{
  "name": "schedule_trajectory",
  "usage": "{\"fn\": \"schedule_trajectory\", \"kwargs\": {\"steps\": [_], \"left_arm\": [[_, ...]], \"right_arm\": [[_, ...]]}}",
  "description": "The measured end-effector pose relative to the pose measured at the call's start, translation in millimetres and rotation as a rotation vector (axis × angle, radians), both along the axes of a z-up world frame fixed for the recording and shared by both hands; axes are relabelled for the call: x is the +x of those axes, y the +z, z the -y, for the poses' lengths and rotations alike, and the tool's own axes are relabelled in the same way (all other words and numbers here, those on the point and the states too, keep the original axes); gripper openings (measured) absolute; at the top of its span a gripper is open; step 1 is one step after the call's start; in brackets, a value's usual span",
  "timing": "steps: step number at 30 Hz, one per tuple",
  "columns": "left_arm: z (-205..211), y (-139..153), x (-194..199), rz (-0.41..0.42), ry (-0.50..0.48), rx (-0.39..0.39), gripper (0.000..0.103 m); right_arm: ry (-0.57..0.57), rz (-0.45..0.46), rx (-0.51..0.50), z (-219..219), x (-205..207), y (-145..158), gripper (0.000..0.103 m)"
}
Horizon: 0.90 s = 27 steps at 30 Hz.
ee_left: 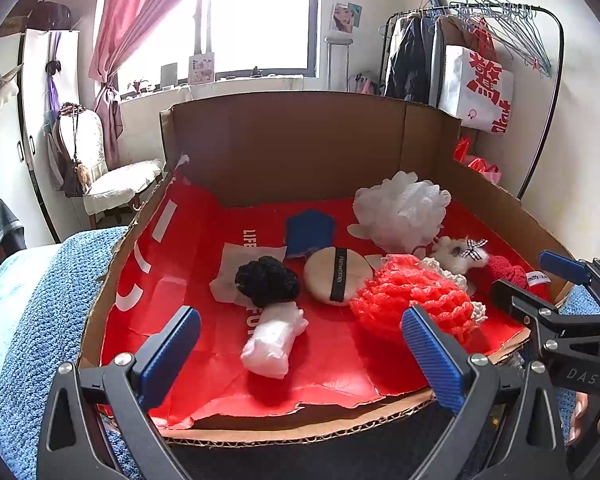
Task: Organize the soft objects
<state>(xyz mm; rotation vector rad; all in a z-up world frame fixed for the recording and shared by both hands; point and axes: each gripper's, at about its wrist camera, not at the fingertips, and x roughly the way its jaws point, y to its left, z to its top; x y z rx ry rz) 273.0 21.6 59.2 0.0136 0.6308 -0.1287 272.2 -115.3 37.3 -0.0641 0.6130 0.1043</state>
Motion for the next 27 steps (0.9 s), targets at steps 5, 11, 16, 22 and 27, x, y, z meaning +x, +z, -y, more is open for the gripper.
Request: {"fn": "schedule_trajectory", "kwargs": {"steps": [5,11,16,22,27], "left_arm": [[0.3,-0.6,0.0,0.001,-0.001,0.0,0.103],[0.4,-0.9,-0.3,0.001,0.001,0.002,0.103],[0.7,-1.0,-0.3,0.001,0.0,0.002,0.103],[0.7,-1.0,-0.6,0.001,-0.002,0.002,0.103],[0.8,-1.0,-0.6,0.0,-0.002,0.003,0.103]], "right_arm": [[-0.002,-0.001,-0.003,-0.2,-0.2,0.0,0.092],[-0.001,-0.001,-0.005,0.0,-0.2,-0.2,0.092],[-0.002,-0.001,-0.007,0.1,-0.3,-0.3,0.093],[-0.002,-0.003,-0.013,0.2,-0.8,0.0,0.093],[-0.003,-0.004,-0.017,0.2,-0.8,-0.1,0.093]]}}
